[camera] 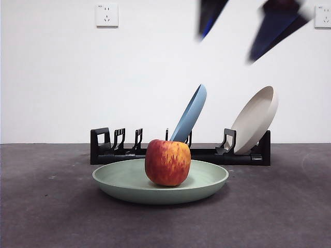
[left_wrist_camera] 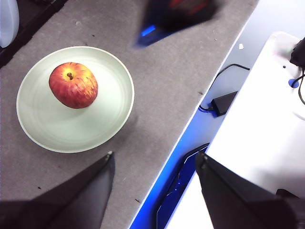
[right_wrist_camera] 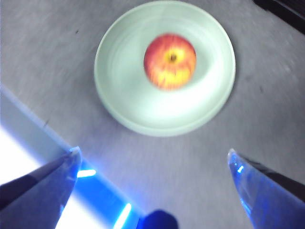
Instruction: Take the green plate from the plate rack,put the plate on the table,take the apple from the table,put the apple in the plate
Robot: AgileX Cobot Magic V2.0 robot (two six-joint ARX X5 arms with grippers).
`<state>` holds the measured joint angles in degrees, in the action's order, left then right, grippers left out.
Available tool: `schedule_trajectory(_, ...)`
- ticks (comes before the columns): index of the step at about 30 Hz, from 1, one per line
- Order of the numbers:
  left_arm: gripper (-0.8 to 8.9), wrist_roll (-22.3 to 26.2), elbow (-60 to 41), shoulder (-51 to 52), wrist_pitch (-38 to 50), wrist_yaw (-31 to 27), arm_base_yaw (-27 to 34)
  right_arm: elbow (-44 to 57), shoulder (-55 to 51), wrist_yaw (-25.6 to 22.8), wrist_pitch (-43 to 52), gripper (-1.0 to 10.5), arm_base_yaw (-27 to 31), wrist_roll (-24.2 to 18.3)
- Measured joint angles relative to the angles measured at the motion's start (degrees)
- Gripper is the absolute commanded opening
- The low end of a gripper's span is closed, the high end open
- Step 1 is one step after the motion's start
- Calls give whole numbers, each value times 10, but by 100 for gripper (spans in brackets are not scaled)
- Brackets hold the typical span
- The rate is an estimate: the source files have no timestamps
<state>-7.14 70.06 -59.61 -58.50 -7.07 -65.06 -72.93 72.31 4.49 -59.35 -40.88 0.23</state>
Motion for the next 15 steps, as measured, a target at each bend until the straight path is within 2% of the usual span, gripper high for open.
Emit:
schedule_trajectory(5, 283, 0, 0, 0, 0, 0, 0, 0, -97, 0, -98, 594, 0, 5)
schedule_trajectory(10, 279, 0, 0, 0, 0, 0, 0, 0, -163, 0, -146, 562, 0, 22)
schedule_trajectory(13, 252, 0, 0, 0, 0, 0, 0, 0, -184, 1, -171, 325, 0, 31)
schedule_trajectory(15, 99, 0, 0, 0, 0, 0, 0, 0, -189, 11, -182, 92, 0, 35)
